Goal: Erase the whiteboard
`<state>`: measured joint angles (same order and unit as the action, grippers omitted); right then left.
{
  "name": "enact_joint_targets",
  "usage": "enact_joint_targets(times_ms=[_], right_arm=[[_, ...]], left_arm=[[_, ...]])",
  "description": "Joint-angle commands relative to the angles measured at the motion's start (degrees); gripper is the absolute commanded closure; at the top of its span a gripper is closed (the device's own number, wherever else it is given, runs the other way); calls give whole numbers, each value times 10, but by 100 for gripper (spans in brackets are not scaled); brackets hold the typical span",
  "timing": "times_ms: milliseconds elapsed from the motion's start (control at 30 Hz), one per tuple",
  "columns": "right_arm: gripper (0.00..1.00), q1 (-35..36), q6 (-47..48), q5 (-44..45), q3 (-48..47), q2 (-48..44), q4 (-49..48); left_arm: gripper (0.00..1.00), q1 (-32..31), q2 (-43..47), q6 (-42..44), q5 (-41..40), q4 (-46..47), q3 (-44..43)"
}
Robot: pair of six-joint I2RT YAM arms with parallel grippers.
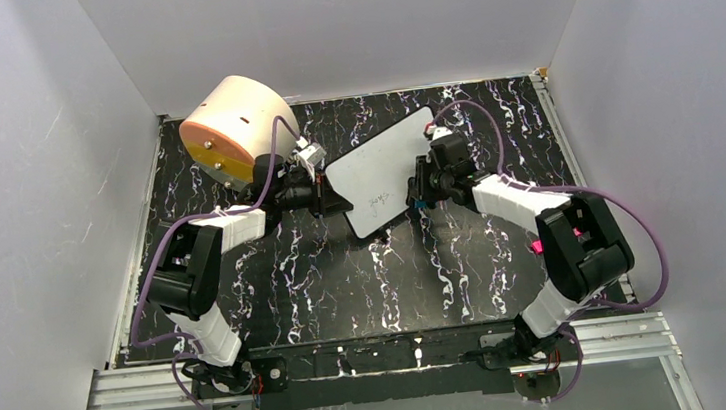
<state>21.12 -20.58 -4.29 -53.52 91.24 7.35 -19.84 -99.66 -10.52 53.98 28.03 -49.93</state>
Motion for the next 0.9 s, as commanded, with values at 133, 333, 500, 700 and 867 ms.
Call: enact_joint_targets(times_ms=[133,333,500,700,867], right_arm=[[87,59,62,-2,13,-6,-62],[87,-11,40,-4,-16,-14,-64],[87,-49,32,-18,-75,15,-40],[87,-34,30,-17,-103,28,-21],[87,26,64,16,-87,26,-28]], left_arm=[[100,-8,3,22,36,-29,-1],[100,-8,3,25,39,-36,-3],[100,-8,1,27,44,-38,-4],[100,-9,0,27,46,-38,-4],[100,-11,1,20,44,-31,-3]])
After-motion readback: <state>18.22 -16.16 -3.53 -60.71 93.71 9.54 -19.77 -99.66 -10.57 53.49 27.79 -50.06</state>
